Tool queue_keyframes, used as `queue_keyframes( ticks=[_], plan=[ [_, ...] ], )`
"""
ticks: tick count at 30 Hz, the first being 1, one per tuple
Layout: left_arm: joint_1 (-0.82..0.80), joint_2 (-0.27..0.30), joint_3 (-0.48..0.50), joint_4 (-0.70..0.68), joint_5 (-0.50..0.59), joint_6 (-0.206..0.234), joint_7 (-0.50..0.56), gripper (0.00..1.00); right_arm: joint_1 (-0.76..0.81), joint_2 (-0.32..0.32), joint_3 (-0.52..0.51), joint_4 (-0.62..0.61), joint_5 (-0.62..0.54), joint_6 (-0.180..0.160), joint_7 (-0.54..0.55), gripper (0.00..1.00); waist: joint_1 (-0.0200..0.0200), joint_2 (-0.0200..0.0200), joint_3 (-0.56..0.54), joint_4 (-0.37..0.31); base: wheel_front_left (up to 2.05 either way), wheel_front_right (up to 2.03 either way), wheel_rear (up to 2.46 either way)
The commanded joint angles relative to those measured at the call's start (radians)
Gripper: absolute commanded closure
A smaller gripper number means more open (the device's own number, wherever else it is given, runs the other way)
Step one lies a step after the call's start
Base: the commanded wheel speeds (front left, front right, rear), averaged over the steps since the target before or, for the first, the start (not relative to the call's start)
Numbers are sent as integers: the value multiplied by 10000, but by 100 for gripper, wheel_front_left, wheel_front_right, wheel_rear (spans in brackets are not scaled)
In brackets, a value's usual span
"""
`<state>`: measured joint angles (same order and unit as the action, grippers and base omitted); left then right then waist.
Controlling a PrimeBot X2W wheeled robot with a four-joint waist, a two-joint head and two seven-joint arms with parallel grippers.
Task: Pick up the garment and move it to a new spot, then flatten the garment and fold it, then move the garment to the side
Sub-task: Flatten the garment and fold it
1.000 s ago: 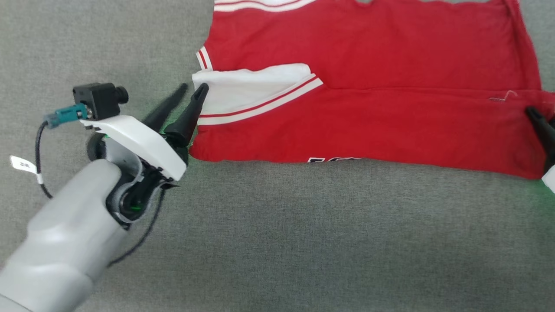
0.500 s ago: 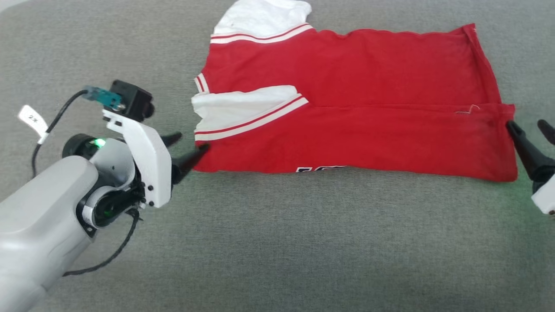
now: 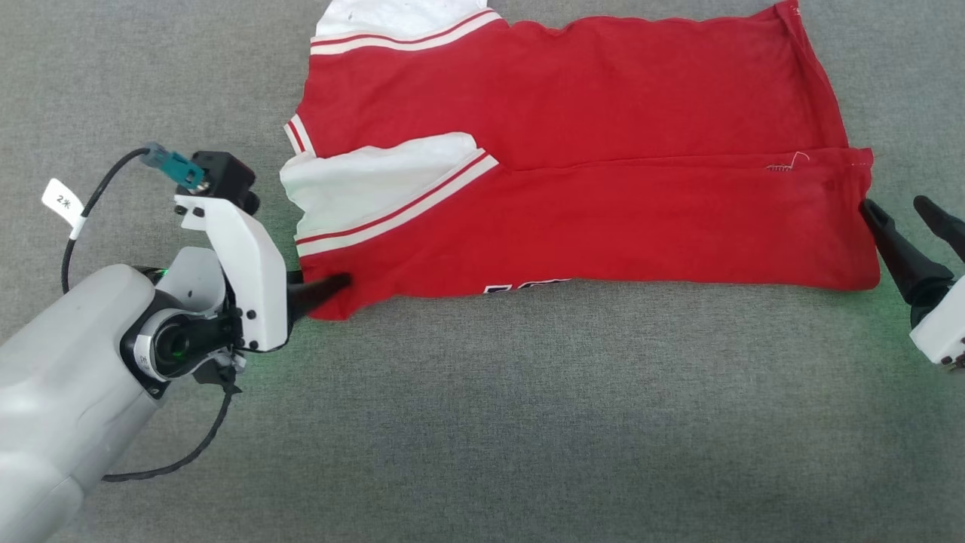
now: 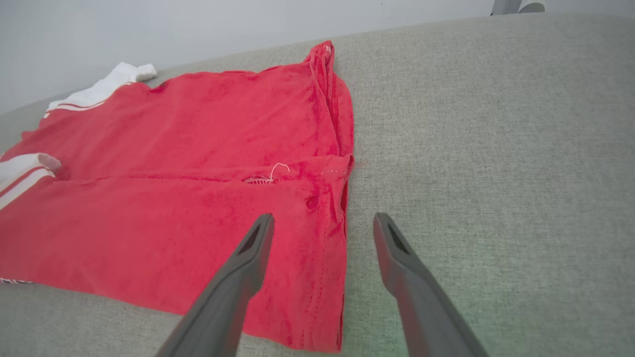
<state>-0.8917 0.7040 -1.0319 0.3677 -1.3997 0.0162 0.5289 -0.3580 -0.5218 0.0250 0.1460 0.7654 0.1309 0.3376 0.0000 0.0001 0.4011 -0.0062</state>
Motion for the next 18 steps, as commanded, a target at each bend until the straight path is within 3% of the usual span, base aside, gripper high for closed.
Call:
queue_keyframes(
  ticks=[1, 5, 11, 15, 16, 17, 18],
  plan=[
    [286, -273, -188, 164, -88, -56, 53, 100, -31, -63, 55, 3, -55, -5, 91, 0, 0, -1, -13, -8, 0, 0, 0],
    [255, -368, -183, 273, 73, -267, -156, 100, -59, -478, 455, -63, -255, -5, 653, 0, 0, -1, -51, 13, 0, 0, 0],
    [131, -642, -176, 158, 222, -464, -517, 100, -611, -1448, 1606, 43, -60, -5, 3105, 0, 0, -1, 4, 259, 0, 0, 0],
    [133, -877, -161, 181, 266, -568, -704, 100, -1147, -1682, 2125, 449, -179, -5, 4070, 0, 0, -1, 42, 439, 0, 0, 0],
    [138, -955, -180, 233, 291, -596, -761, 100, -1186, -1714, 2299, 561, -151, -5, 4360, 15, 0, -1, 22, 497, 0, 0, 0],
    [155, -1039, -184, 278, 279, -617, -812, 100, -1184, -1748, 2459, 653, -89, -5, 4628, 57, 0, -1, -5, 560, 0, 0, 0],
    [189, -1106, -176, 334, 268, -649, -876, 100, -1181, -1780, 2593, 704, -22, -5, 4809, 79, 0, -1, -39, 612, 0, 0, 0]
  ],
)
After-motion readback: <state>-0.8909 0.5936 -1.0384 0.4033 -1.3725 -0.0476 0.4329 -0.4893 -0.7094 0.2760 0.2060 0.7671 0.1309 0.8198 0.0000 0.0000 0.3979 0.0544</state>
